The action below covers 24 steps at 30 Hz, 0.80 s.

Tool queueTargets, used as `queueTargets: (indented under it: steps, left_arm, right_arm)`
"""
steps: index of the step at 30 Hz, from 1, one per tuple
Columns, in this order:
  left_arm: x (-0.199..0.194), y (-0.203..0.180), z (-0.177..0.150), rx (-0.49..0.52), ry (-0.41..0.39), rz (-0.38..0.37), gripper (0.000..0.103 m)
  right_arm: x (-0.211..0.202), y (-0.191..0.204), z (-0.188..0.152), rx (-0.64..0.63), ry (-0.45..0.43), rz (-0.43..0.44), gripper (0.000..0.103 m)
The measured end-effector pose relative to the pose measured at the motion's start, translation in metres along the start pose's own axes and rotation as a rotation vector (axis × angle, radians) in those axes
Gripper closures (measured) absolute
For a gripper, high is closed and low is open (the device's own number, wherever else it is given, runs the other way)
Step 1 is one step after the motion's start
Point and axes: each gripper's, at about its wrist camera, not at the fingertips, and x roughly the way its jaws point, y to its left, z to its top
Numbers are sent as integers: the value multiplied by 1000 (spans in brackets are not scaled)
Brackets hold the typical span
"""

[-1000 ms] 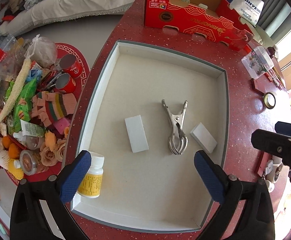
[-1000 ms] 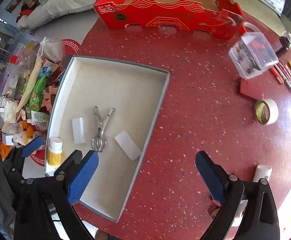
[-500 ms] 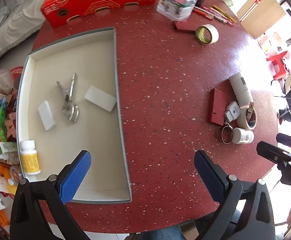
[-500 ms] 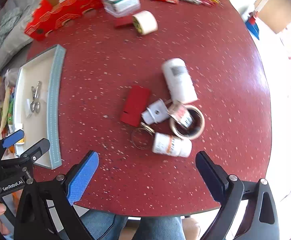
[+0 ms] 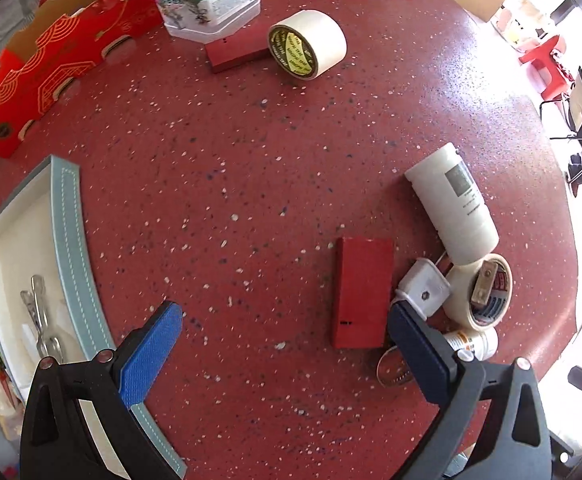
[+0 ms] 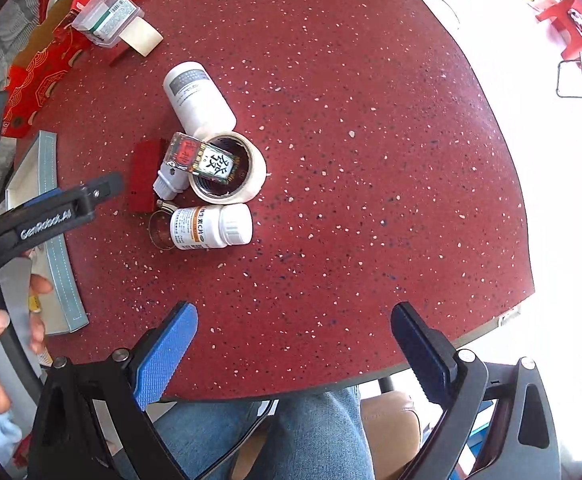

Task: Organize rigid objects
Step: 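Move the left gripper toward the red rectangular block on the table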

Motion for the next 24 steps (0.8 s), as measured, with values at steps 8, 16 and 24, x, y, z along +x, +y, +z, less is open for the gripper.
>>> queueTargets:
  steps: [8, 16, 24]
  left_arm:
    - [27, -6, 19, -31, 54, -5, 0]
    - [26, 14, 9, -16, 25, 31, 0]
    - [18, 62, 2, -88, 42, 15, 0]
  right_arm:
    - [3, -18, -4, 36, 21, 13, 5]
    - [7, -9, 10, 10, 9, 18, 5]
    - [20, 12, 50, 8, -34, -13, 5]
